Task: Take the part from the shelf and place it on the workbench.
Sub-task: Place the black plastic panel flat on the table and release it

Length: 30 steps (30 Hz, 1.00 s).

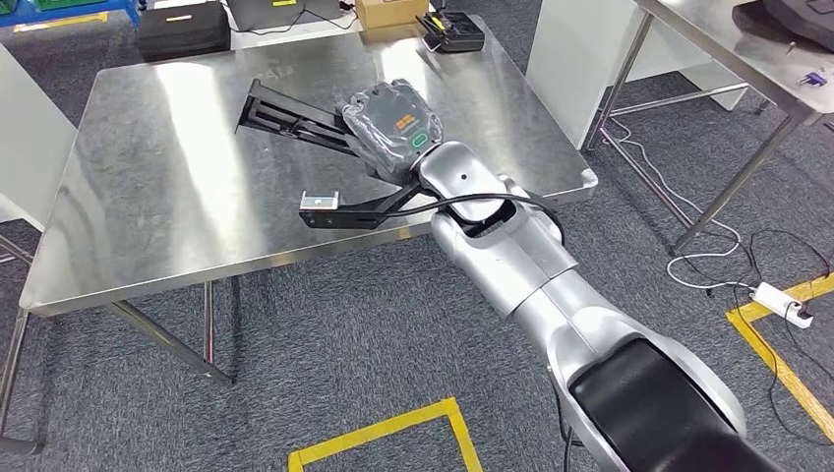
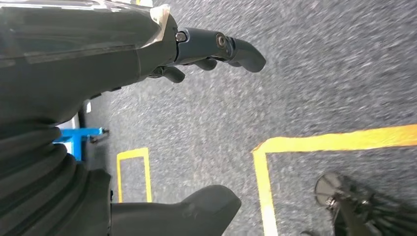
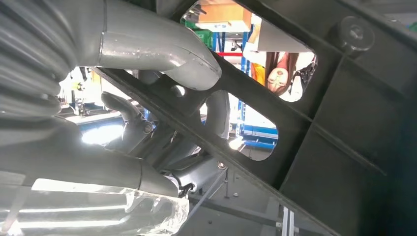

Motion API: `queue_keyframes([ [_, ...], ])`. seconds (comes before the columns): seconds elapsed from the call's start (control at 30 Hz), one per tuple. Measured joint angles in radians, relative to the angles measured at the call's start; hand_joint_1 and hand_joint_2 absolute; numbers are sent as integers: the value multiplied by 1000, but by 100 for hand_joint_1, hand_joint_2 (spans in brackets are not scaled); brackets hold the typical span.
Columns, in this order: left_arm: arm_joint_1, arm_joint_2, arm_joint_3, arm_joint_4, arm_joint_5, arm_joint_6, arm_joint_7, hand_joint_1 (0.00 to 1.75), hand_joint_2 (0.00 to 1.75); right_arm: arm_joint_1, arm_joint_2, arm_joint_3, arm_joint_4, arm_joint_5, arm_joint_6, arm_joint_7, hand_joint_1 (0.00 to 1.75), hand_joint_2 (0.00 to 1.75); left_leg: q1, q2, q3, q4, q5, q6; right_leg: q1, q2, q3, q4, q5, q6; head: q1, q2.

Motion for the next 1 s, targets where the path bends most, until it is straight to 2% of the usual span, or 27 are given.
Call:
queue_keyframes([
  [0.07,0,0,3,0,0,0,-4,0,175,1,0,0,-2,8,-4,0,171,175,1,2,2,-5,3,17,0,0,1,-5,4,0,-2,0],
  [0.1,0,1,4,0,0,-1,-6,0,175,1,1,0,-2,12,-4,0,171,175,2,3,3,-5,2,18,2,1,1,-5,4,-1,-3,0],
  [0.27,0,1,12,0,-2,0,-14,0,175,3,0,0,-2,25,-4,1,171,175,6,9,5,-10,4,14,8,6,0,-4,6,-5,-3,0],
  [0.37,0,2,13,0,-5,-1,-20,0,175,3,0,0,-1,33,-4,1,171,175,8,11,5,-10,2,-2,7,7,0,-6,6,-5,-3,0],
  [0.4,0,3,14,0,-7,-1,-22,0,175,3,1,0,-1,35,-5,1,171,175,8,11,6,-11,1,-3,5,7,2,-10,7,-4,-3,0],
  [0.47,0,4,14,-1,-10,0,-24,0,175,2,3,0,-1,38,-5,1,171,175,10,14,23,-36,8,5,4,5,10,-22,10,1,-3,0],
  [0.53,0,2,15,-2,-14,0,-25,0,175,-1,5,0,0,40,-6,0,171,175,14,19,51,-74,24,16,8,-5,-6,16,-11,1,0,0],
  [0.6,-1,2,17,-2,-16,0,-26,0,175,-3,5,0,1,43,-6,0,171,175,17,23,60,-87,28,17,0,-12,-66,134,-63,-1,3,0],
  [0.63,-1,2,18,-2,-16,0,-27,0,175,-1,4,0,2,45,-6,-1,171,175,18,24,60,-86,27,15,-6,-13,-100,197,-84,3,3,0],
  [0.67,-1,2,20,-2,-16,0,-27,0,175,3,3,1,5,46,-6,-1,171,175,20,25,59,-83,24,12,-12,-14,-121,235,-92,11,4,0],
  [0.7,-1,2,21,-2,-16,0,-27,0,175,7,2,1,7,47,-7,-2,171,175,23,25,58,-78,20,6,-19,-15,-124,236,-85,24,4,0],
  [0.73,0,1,22,-2,-17,0,-27,0,175,9,0,1,10,48,-8,-2,171,175,29,25,57,-69,14,-4,-26,-16,-105,197,-64,39,4,0],
  [0.77,0,1,22,-2,-17,0,-27,0,175,10,0,1,12,49,-10,-2,171,175,34,24,53,-56,5,-15,-34,-16,-72,132,-38,55,4,0],
  [0.8,0,3,23,-2,-18,0,-27,0,175,9,0,1,14,49,-12,-2,171,175,37,24,46,-39,-6,-29,-37,-14,-42,78,-19,66,7,0],
  [0.83,0,5,24,-2,-20,0,-27,0,175,9,0,1,16,50,-15,-2,171,175,39,24,38,-22,-16,-41,-38,-11,-23,42,-9,65,8,0],
  [0.87,-1,7,25,-2,-20,0,-27,0,175,10,2,1,18,50,-18,-2,171,175,39,23,31,-9,-24,-50,-38,-9,-17,29,-7,57,7,0],
  [0.9,-1,8,26,-2,-21,1,-27,0,175,11,2,1,20,51,-20,-3,171,175,40,22,26,-3,-29,-55,-34,-7,-20,37,-11,43,6,0],
  [0.93,-1,7,27,-2,-21,1,-27,0,175,12,4,1,22,51,-21,-3,171,175,42,20,26,-1,-30,-57,-33,-8,-23,39,-12,30,2,0],
  [1.0,1,6,28,-2,-21,1,-27,0,175,13,6,1,25,52,-22,-3,171,175,48,34,21,13,-39,-57,-31,-9,-21,40,-14,14,-2,0],
])
